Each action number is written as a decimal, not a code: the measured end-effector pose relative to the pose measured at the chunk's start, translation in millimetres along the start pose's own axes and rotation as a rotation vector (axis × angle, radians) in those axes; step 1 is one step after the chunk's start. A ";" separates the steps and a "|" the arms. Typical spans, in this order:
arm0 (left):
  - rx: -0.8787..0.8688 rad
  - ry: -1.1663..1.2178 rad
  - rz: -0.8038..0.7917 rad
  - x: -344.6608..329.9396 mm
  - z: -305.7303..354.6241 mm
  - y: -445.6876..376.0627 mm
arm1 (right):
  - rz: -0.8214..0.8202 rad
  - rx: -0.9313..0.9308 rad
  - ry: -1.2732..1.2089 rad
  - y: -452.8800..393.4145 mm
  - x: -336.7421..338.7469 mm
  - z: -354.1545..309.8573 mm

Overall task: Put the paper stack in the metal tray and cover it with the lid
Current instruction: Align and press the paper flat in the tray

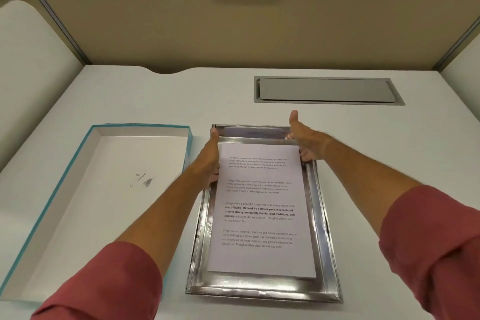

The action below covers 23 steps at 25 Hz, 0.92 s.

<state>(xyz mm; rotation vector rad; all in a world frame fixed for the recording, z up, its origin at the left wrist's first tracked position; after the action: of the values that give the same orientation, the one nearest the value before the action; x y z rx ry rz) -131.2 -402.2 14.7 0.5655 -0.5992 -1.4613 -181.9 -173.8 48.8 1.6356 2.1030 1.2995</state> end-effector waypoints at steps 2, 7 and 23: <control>0.049 0.010 -0.008 2.3 -2.0 -1.4 | -0.020 -0.008 0.006 -2.6 0.2 -4.2; 0.044 0.019 -0.008 1.3 -0.3 -1.8 | 0.007 -0.010 0.020 -4.9 0.9 -5.2; 0.109 -0.088 -0.043 -0.5 -21.4 20.4 | -0.099 -0.042 -0.246 38.9 -17.0 69.3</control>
<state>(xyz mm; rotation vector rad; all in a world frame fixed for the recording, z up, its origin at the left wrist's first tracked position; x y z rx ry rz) -101.7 -401.2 12.8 0.6044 -0.7437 -1.5068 -106.2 -151.7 28.8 1.5637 1.9699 1.0466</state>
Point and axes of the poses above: each hand's wrist, its own y-axis away from the middle knuckle, its own x-axis out of the back of the hand, z = x × y, the point moved 4 cm from there along -y, towards the middle knuckle, and after that the axes turned 4 degrees about -z, right-handed, at the moved point
